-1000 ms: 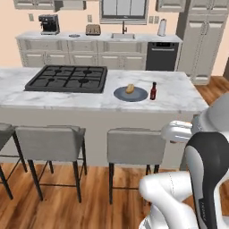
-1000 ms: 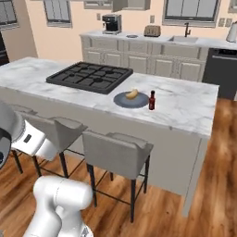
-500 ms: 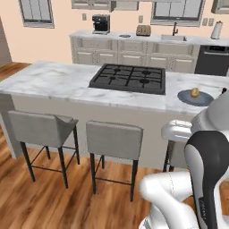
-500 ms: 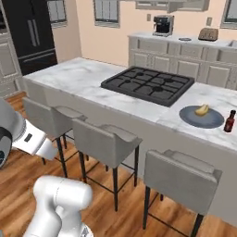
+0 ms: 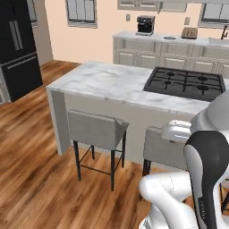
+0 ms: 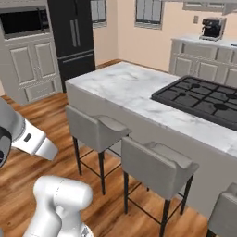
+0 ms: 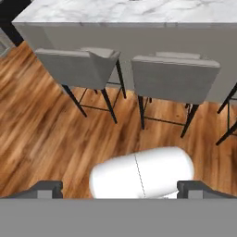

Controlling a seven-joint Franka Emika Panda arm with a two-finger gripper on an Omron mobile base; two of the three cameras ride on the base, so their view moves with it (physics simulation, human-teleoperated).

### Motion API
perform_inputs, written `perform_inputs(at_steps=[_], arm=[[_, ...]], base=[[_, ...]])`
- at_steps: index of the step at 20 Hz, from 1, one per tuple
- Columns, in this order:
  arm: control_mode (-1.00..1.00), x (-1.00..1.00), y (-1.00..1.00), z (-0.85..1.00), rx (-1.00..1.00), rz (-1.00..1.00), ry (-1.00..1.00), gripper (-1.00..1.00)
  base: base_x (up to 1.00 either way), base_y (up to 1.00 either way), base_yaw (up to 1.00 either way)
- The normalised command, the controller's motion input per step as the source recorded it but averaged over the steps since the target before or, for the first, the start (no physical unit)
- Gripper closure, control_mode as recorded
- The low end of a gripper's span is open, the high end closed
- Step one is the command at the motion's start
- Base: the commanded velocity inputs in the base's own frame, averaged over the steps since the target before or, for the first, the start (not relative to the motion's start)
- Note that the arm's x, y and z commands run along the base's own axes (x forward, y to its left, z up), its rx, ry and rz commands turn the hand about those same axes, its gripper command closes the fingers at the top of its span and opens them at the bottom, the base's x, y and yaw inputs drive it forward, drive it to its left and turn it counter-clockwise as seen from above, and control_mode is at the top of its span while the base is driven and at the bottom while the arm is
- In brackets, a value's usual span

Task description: Move the hot dog bun to the plate on the dining table and place the condiment next to that plate. Then navigate to the fridge and take the sausage and place it on the plate as well.

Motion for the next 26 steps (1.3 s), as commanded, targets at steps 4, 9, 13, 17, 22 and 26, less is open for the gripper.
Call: perform_inputs(at_steps=[4, 9, 13, 17, 22, 26], arm=[[1.0, 0.0, 0.0, 0.0, 0.0, 0.0, 0.0, -1.0], [1.0, 0.0, 0.0, 0.0, 0.0, 0.0, 0.0, -1.0], [1.0, 0.0, 0.0, 0.0, 0.0, 0.0, 0.0, -1.0], [1.0, 0.0, 0.0, 0.0, 0.0, 0.0, 0.0, -1.0], [1.0, 0.0, 0.0, 0.0, 0.0, 0.0, 0.0, -1.0], [1.0, 0.0, 0.0, 0.0, 0.0, 0.0, 0.0, -1.0]], base=[[0.74, 0.46, 0.32], [0.82, 0.36, 0.32], [0.99, 0.29, 0.29], [1.0, 0.21, 0.3], [1.0, 0.14, 0.33], [1.0, 0.14, 0.29]])
